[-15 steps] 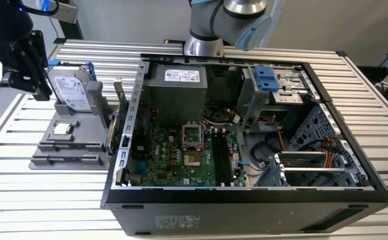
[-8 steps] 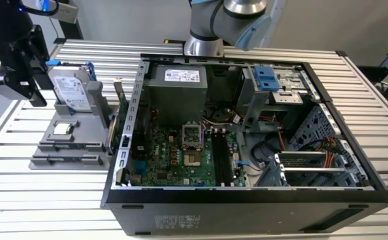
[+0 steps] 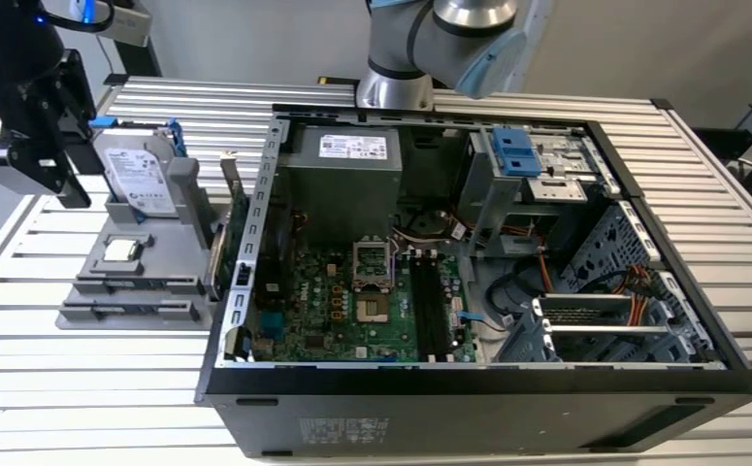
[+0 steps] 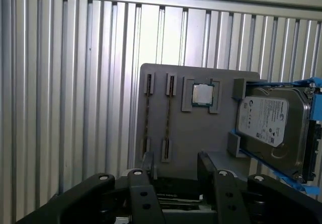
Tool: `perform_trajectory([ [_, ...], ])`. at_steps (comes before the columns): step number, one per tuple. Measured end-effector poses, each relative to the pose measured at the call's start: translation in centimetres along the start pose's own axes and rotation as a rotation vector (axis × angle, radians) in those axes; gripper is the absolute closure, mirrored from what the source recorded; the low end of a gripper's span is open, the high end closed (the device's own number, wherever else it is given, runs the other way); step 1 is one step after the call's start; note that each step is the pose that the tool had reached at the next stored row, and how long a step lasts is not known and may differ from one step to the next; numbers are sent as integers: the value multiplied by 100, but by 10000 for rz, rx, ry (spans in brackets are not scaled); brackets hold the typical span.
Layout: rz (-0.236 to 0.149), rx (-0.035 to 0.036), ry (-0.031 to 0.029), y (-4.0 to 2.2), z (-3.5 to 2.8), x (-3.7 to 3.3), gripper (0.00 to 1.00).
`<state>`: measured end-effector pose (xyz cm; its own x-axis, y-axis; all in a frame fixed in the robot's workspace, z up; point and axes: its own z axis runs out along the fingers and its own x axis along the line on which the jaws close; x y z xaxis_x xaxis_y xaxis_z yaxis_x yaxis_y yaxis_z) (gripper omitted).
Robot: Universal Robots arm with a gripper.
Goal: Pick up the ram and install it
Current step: 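Pick up the ram and move it above insertion slot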
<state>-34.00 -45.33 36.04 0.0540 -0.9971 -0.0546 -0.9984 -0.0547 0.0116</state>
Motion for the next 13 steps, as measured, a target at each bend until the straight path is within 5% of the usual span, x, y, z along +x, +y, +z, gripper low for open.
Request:
perform_trajectory([
  [13, 11, 1, 1, -1, 195, 33, 0],
])
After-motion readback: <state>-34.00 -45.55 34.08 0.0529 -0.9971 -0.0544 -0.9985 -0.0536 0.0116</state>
